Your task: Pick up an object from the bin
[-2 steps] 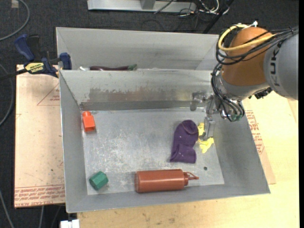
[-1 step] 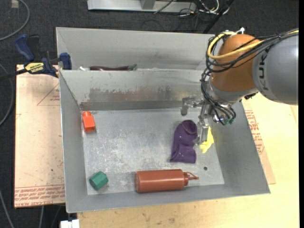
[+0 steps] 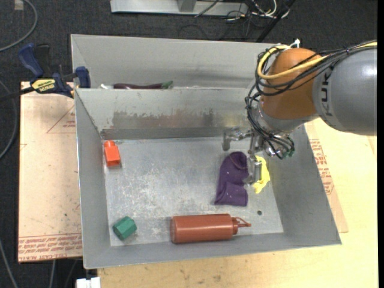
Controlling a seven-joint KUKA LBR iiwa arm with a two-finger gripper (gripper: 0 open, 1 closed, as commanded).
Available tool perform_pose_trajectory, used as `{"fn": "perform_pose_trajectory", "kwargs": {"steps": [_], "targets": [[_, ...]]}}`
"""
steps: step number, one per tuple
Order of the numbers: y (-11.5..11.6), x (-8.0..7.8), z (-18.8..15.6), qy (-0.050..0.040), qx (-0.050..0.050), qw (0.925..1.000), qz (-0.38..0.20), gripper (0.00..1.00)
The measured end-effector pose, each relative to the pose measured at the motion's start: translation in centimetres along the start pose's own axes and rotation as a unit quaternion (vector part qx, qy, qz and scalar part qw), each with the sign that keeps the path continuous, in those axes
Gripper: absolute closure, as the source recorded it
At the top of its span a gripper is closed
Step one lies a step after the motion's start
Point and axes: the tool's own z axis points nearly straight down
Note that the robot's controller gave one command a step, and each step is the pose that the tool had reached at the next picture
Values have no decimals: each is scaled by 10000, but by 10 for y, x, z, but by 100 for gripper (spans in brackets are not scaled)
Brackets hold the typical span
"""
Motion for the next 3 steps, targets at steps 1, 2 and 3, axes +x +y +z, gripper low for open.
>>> {"fn": "perform_pose_trajectory", "kwargs": {"steps": [1, 2, 3], "targets": [[-21, 22, 39, -44, 1, 9795, -2012, 100], [-21, 22, 39, -45, 4, 9795, -2013, 100], [-18, 32, 7, -35, -8, 9781, -2080, 100]]}}
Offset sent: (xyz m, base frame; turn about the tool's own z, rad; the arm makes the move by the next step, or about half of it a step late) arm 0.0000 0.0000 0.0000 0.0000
